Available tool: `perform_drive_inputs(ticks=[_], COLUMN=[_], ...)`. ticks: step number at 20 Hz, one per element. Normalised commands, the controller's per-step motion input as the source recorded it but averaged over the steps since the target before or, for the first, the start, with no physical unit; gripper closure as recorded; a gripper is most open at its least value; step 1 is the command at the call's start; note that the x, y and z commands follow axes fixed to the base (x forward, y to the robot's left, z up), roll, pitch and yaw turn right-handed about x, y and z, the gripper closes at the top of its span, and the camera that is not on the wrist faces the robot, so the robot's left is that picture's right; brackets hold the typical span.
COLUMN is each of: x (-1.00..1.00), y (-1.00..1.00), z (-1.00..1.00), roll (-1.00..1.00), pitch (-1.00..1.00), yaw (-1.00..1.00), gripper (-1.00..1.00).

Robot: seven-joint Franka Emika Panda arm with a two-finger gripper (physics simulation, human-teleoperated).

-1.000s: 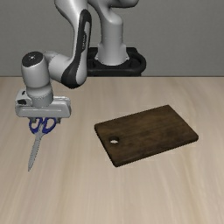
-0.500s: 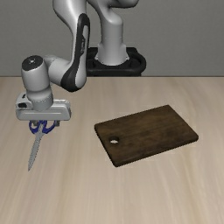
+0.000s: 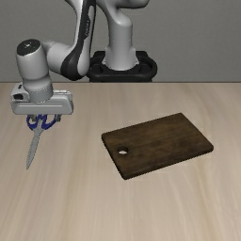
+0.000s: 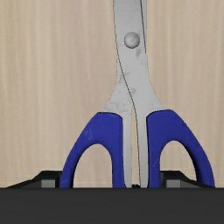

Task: Pick up the scissors and place it on the cutting board

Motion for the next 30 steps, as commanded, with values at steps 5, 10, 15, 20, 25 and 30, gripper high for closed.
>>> perform_drive_inputs(ticks=[5,10,15,20,25,30], x=[0.0,0.0,0.0,0.0,0.0,0.0], y=[0.0,0.0,0.6,1.0,1.0,1.0], z=[1.0,1.0,0.4,0.0,0.0,0.0], roll=[0.0,0.0,0.0,0.0,0.0,0.0], pitch=[0.0,0.0,0.0,0.0,0.0,0.0], yaw=[0.0,0.0,0.0,0.0,0.0,0.0], gripper=[1.0,1.0,1.0,1.0,1.0,1.0])
